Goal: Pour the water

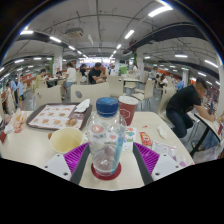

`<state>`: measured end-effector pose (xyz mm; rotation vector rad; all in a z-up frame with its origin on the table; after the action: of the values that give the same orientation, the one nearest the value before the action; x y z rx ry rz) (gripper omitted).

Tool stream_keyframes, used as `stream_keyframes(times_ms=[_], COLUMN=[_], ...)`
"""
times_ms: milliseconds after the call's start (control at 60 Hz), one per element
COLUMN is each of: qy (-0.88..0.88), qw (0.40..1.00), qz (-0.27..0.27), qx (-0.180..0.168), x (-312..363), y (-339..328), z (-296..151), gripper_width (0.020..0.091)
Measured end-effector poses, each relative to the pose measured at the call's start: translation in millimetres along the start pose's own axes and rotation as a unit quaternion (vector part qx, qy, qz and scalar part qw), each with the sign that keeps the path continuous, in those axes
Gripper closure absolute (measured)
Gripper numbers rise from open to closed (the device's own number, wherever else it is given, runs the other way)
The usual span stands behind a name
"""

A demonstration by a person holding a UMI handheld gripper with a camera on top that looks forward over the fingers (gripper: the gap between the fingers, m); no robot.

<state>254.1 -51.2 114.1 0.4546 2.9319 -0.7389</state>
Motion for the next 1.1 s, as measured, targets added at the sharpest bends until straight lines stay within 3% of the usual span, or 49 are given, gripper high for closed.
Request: stream_keyframes(times_ms=[500,767,1100], qy=[-0.039,-0.026,-0.027], qw=[0.996,0.997,0.997], qz=[0.024,-0.008,-0.02], qx=[0.074,0.077,0.07], x=[16.7,46.5,50.8], y=[-173.8,-229.9,-240.8], z=[13.2,8.4,6.1], gripper_width=[0.0254,0.0254,0.0253])
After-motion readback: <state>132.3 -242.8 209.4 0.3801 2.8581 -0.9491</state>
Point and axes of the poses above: the point between the fingertips, and its own axes, seen from behind it with the camera up: x to the left, z down, y forward, the way the camera looks, the point moved 9 cm from there along -y, backward, against the way the camera looks, and after that the axes turned 12 degrees about z, right-handed, at the moved point
